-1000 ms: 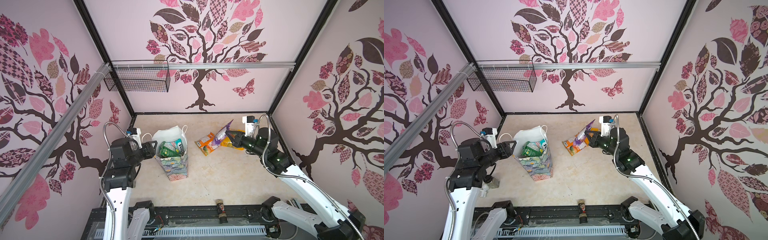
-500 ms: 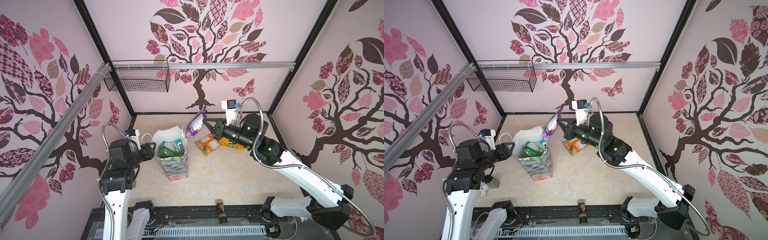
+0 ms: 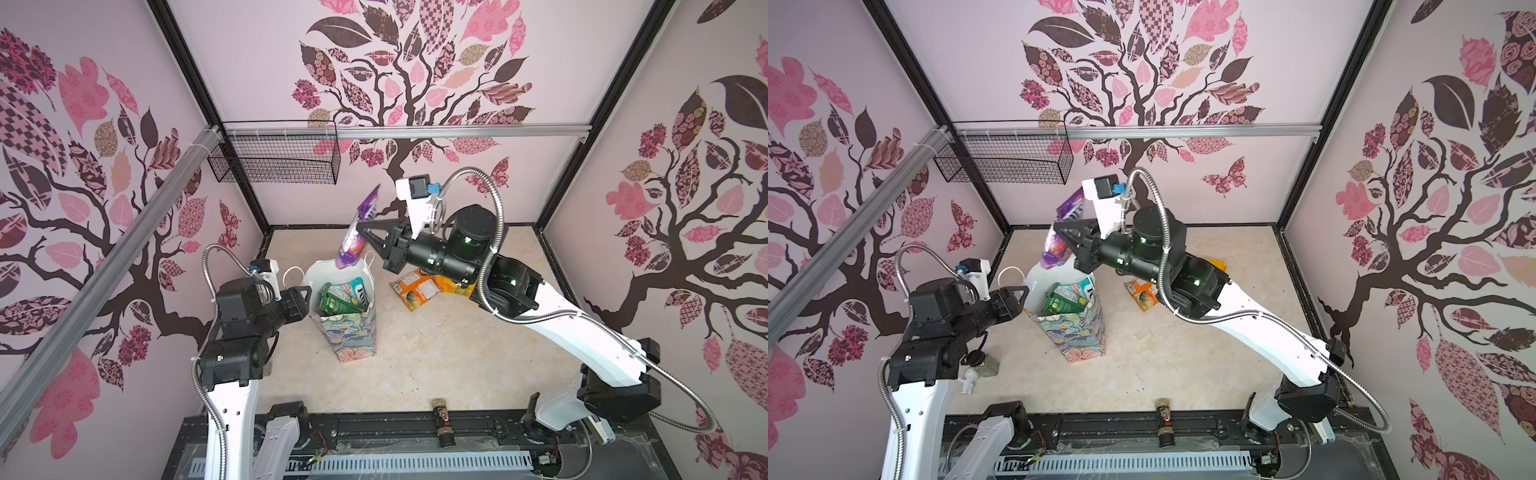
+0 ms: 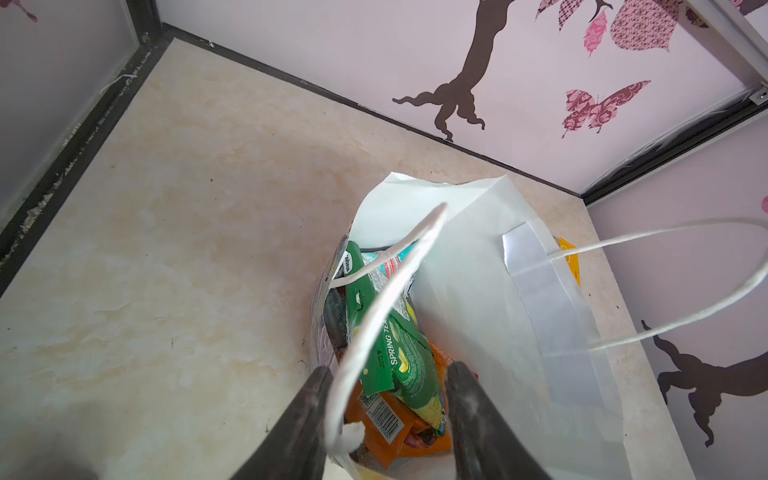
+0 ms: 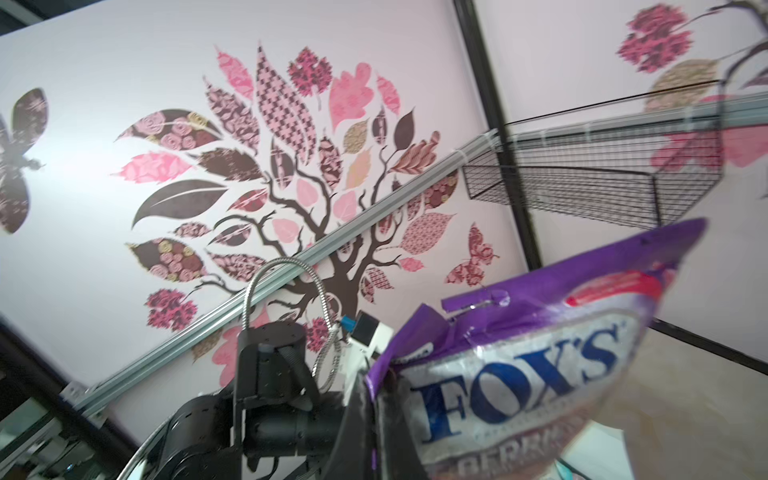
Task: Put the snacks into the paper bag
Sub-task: 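Lift the purple packet and carry it toward the bag with the right gripper, then lower the purple Fox's packet into the paper bag with the right gripper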
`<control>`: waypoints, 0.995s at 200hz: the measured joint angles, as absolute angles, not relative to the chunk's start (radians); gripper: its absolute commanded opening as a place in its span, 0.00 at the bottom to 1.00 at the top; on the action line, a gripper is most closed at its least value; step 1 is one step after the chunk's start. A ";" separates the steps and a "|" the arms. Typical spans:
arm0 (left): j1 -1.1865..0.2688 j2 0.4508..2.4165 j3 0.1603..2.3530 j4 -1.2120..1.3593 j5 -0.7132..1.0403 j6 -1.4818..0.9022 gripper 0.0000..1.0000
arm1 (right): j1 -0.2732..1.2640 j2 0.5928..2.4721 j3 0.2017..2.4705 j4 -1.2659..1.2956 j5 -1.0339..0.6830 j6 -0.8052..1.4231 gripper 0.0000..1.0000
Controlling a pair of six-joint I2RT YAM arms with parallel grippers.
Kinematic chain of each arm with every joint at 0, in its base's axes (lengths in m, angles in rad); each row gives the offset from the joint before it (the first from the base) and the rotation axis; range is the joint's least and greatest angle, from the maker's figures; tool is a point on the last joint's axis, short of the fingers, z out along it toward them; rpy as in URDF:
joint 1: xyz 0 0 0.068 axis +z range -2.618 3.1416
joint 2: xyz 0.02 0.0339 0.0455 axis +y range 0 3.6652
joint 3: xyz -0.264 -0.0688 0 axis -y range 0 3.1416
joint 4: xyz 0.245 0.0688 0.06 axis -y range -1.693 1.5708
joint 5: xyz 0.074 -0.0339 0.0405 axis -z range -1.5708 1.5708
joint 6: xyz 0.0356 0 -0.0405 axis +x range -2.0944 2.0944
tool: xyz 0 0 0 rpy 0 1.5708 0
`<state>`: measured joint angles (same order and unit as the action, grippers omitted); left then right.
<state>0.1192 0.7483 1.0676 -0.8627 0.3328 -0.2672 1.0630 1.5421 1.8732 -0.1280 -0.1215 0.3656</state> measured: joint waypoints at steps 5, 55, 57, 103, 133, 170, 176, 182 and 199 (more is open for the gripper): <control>0.120 0.745 1.071 -0.865 0.331 -0.267 0.48 | 1.071 1.548 1.875 -0.131 -0.131 0.361 0.00; 0.120 0.734 1.099 -0.886 0.323 -0.269 0.48 | 1.109 1.580 1.794 -0.158 -0.152 0.345 0.00; 0.120 0.733 1.100 -0.886 0.323 -0.269 0.48 | 1.111 1.581 1.792 -0.158 -0.152 0.345 0.00; 0.120 0.731 1.100 -0.888 0.322 -0.274 0.48 | 1.123 1.593 1.785 -0.184 -0.111 0.313 0.00; 0.120 0.744 1.099 -0.885 0.322 -0.280 0.47 | 1.125 1.598 1.785 -0.191 -0.087 0.297 0.00; 0.120 0.757 1.099 -0.884 0.329 -0.283 0.43 | 1.126 1.641 1.800 -0.200 -0.059 0.285 0.00; 0.120 0.756 1.099 -0.884 0.331 -0.284 0.40 | 1.126 1.654 1.807 -0.204 -0.054 0.283 0.00; 0.120 0.756 1.099 -0.884 0.333 -0.285 0.36 | 1.126 1.666 1.814 -0.208 -0.050 0.282 0.00; 0.119 0.755 1.099 -0.883 0.337 -0.284 0.32 | 1.126 1.694 1.825 -0.220 -0.036 0.279 0.00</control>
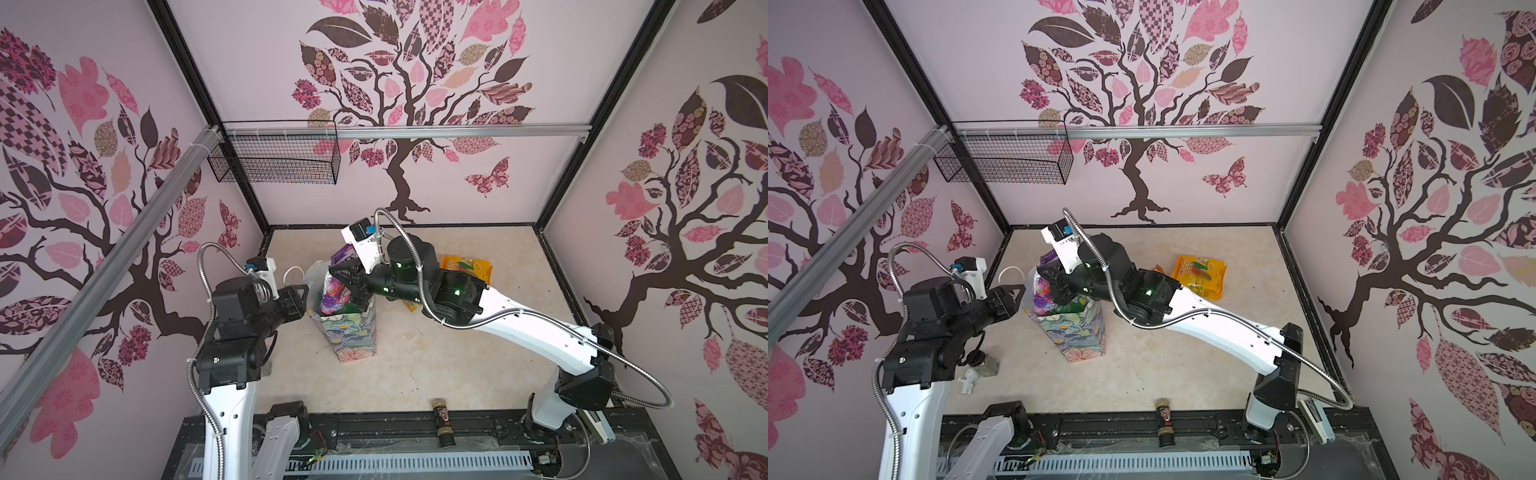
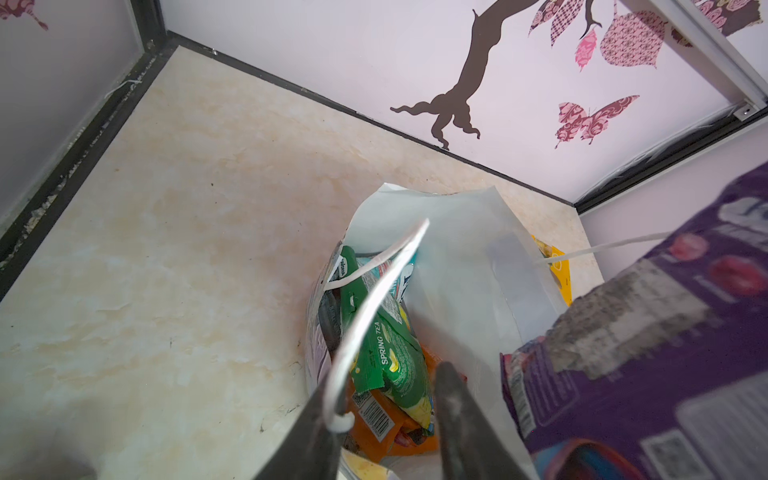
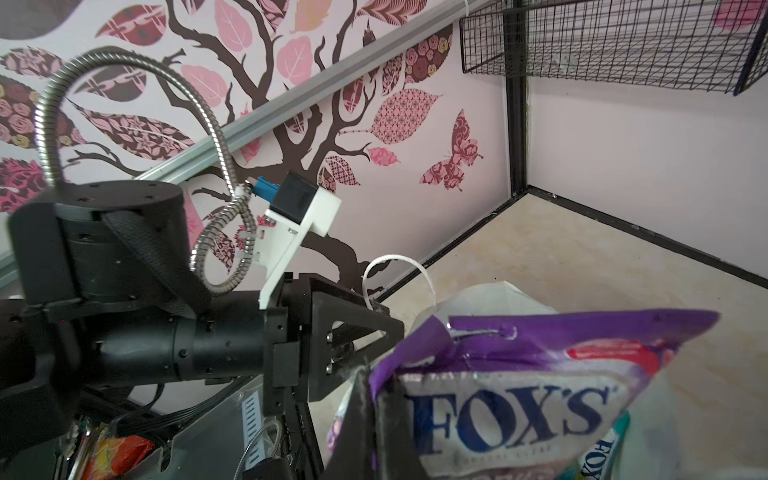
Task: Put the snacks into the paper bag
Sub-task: 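Lower the purple Fox's packet into the paper bag with the right gripper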
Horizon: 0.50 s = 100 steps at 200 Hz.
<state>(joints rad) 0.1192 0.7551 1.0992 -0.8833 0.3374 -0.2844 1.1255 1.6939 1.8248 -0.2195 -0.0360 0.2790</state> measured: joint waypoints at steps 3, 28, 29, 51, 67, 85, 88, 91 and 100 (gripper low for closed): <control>0.119 0.755 1.099 -0.883 0.338 -0.286 0.32 | 1.126 1.697 1.826 -0.221 -0.035 0.279 0.00; 0.120 0.754 1.099 -0.878 0.343 -0.287 0.26 | 1.126 1.720 1.838 -0.243 -0.011 0.266 0.00; 0.120 0.754 1.099 -0.878 0.344 -0.287 0.25 | 1.126 1.721 1.839 -0.245 -0.010 0.266 0.00; 0.120 0.754 1.099 -0.876 0.345 -0.284 0.19 | 1.126 1.736 1.861 -0.266 0.010 0.254 0.00; 0.120 0.754 1.098 -0.876 0.345 -0.284 0.13 | 1.126 1.739 1.866 -0.273 0.028 0.241 0.00; 0.120 0.754 1.098 -0.877 0.345 -0.277 0.04 | 1.126 1.740 1.868 -0.284 0.056 0.226 0.00; 0.119 0.755 1.098 -0.876 0.344 -0.282 0.03 | 1.126 1.740 1.868 -0.287 0.060 0.223 0.00; 0.119 0.755 1.098 -0.876 0.345 -0.276 0.03 | 1.125 1.740 1.868 -0.290 0.064 0.222 0.00; 0.120 0.756 1.098 -0.876 0.344 -0.275 0.00 | 1.124 1.740 1.868 -0.300 0.078 0.215 0.00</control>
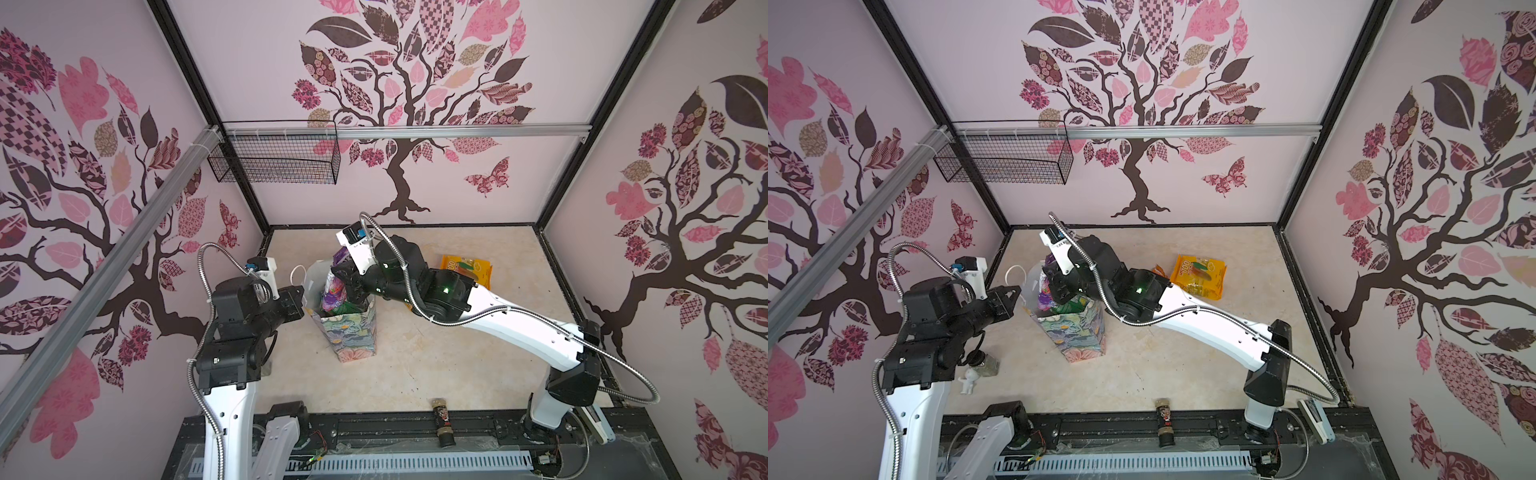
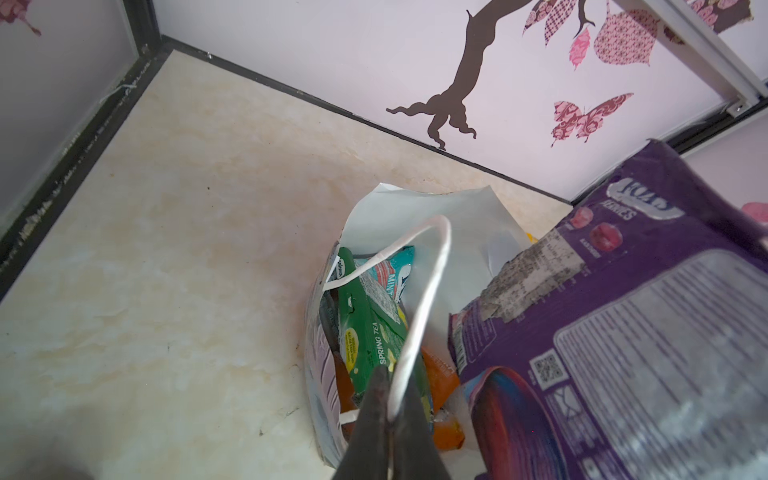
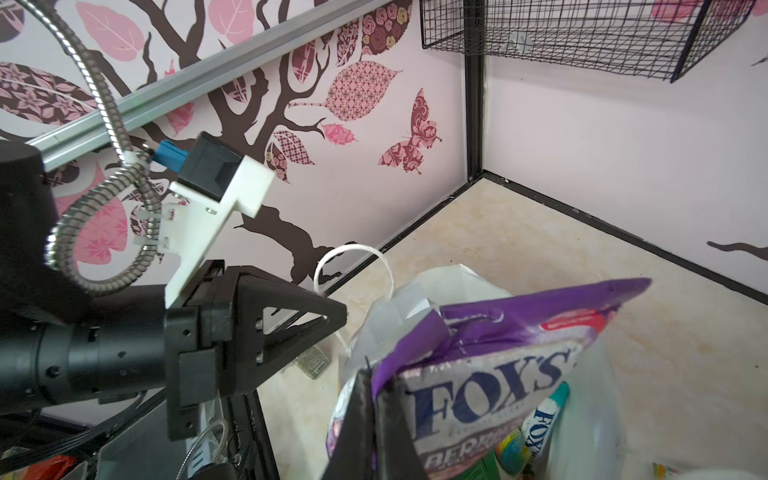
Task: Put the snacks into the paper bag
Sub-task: 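Lower the purple Fox's packet into the paper bag with the right gripper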
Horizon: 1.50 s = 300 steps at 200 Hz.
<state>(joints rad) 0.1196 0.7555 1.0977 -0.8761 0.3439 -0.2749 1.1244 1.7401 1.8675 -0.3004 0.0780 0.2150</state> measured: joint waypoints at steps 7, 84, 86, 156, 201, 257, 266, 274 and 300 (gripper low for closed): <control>0.120 0.756 1.098 -0.876 0.344 -0.275 0.00 | 1.122 1.740 1.868 -0.310 0.089 0.208 0.00; 0.120 0.757 1.098 -0.876 0.342 -0.268 0.00 | 1.085 1.743 1.865 -0.353 0.152 0.156 0.00; 0.120 0.757 1.098 -0.876 0.342 -0.268 0.00 | 1.084 1.743 1.864 -0.354 0.156 0.154 0.00; 0.120 0.757 1.098 -0.875 0.345 -0.269 0.00 | 1.083 1.742 1.808 -0.360 0.271 0.071 0.00; 0.120 0.757 1.098 -0.870 0.346 -0.270 0.00 | 1.084 1.741 1.773 -0.354 0.307 0.036 0.00; 0.120 0.758 1.098 -0.868 0.350 -0.273 0.00 | 1.084 1.707 1.689 -0.296 0.318 0.018 0.08; 0.120 0.760 1.098 -0.868 0.353 -0.273 0.00 | 1.084 1.702 1.681 -0.292 0.318 0.019 0.09; 0.119 0.763 1.098 -0.868 0.354 -0.273 0.00 | 1.084 1.700 1.681 -0.286 0.317 0.018 0.09; 0.120 0.767 1.098 -0.864 0.361 -0.276 0.00 | 1.084 1.697 1.681 -0.266 0.313 0.019 0.14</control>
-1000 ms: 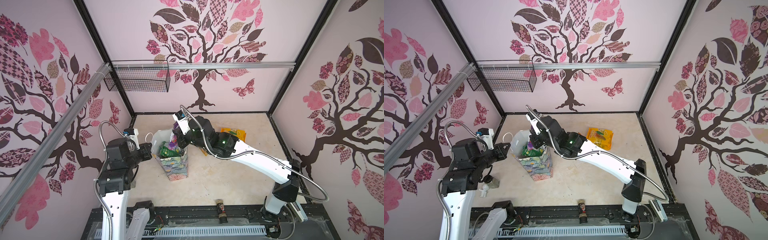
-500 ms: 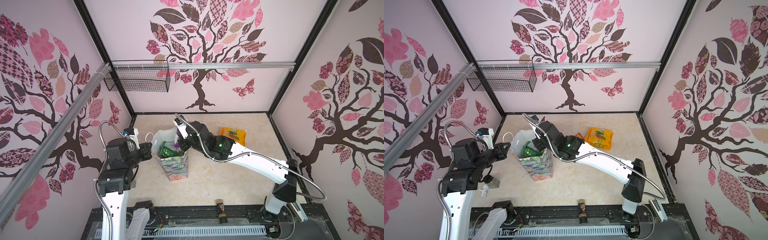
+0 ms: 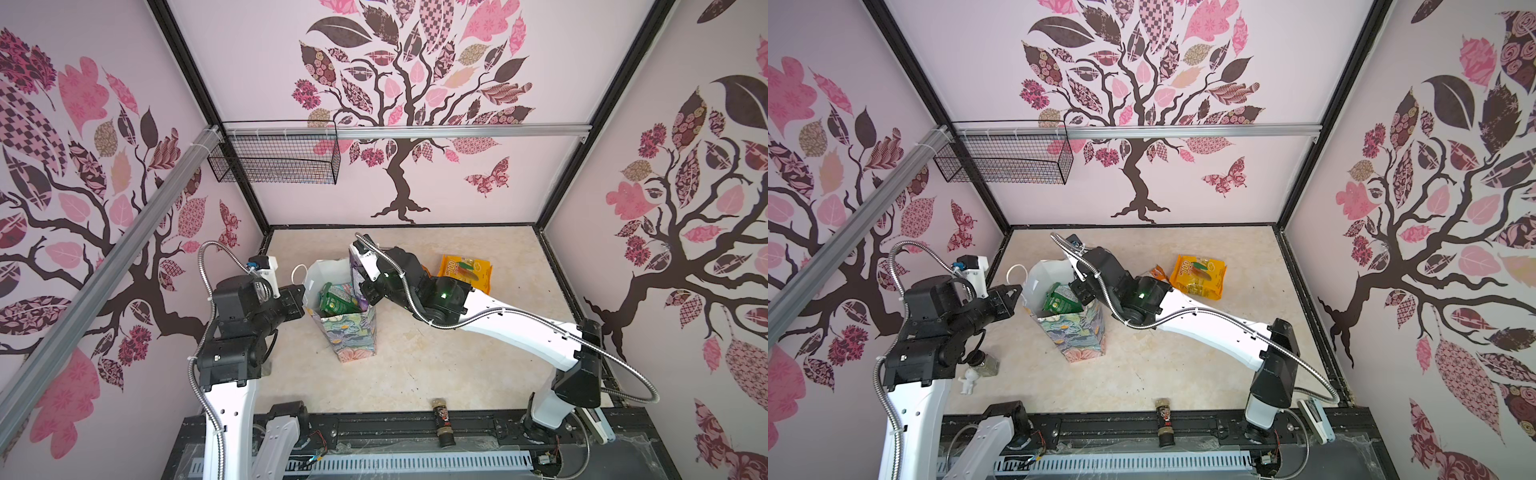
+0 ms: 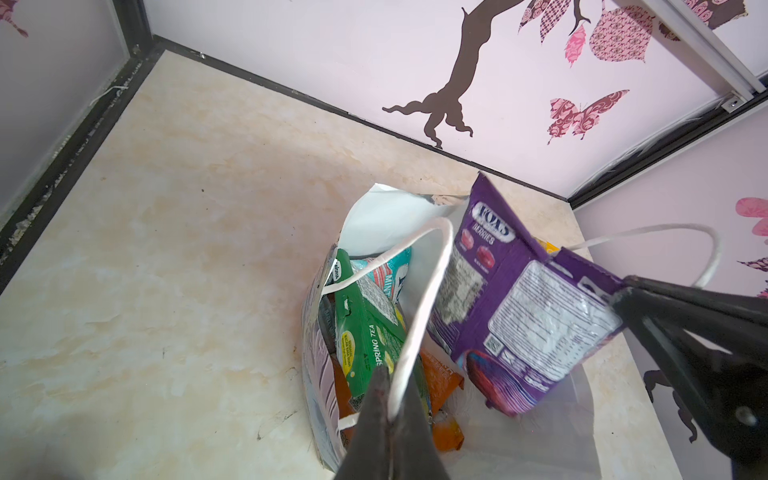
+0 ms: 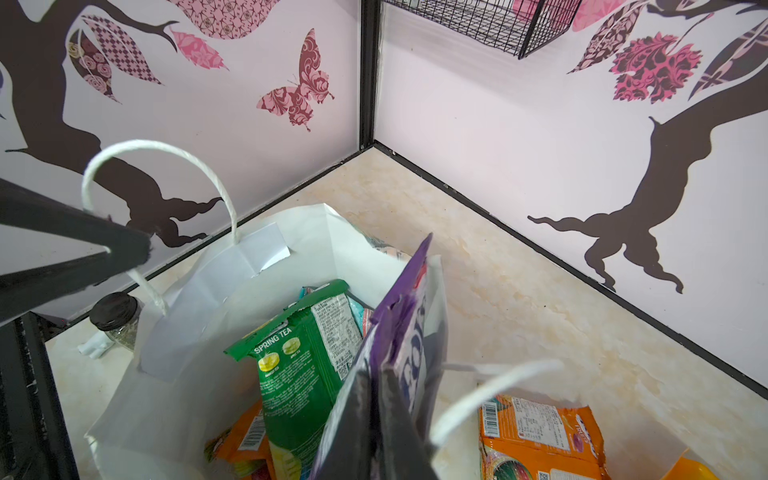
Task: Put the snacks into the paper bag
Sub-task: 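Open the right gripper and withdraw it from the bag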
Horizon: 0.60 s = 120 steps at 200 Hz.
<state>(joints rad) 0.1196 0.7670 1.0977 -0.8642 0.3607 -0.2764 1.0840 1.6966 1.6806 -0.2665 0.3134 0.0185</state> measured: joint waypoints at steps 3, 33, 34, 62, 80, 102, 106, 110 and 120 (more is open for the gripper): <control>0.119 0.768 1.098 -0.863 0.361 -0.277 0.00 | 1.084 1.697 1.681 -0.265 0.313 0.020 0.15; 0.120 0.766 1.098 -0.862 0.361 -0.280 0.00 | 1.084 1.695 1.681 -0.242 0.303 0.022 0.19; 0.120 0.766 1.098 -0.862 0.361 -0.280 0.00 | 1.084 1.695 1.681 -0.241 0.302 0.022 0.20; 0.120 0.767 1.098 -0.860 0.364 -0.281 0.00 | 1.084 1.693 1.681 -0.234 0.283 0.023 0.26; 0.120 0.767 1.098 -0.860 0.366 -0.283 0.00 | 1.084 1.693 1.681 -0.230 0.265 0.030 0.27; 0.120 0.767 1.098 -0.857 0.370 -0.286 0.00 | 1.084 1.686 1.681 -0.227 0.247 0.033 0.28; 0.120 0.767 1.098 -0.856 0.371 -0.287 0.00 | 1.084 1.682 1.681 -0.227 0.245 0.033 0.28; 0.120 0.768 1.098 -0.856 0.372 -0.287 0.00 | 1.084 1.679 1.681 -0.226 0.243 0.034 0.28; 0.120 0.768 1.098 -0.855 0.374 -0.288 0.00 | 1.084 1.669 1.681 -0.226 0.238 0.035 0.28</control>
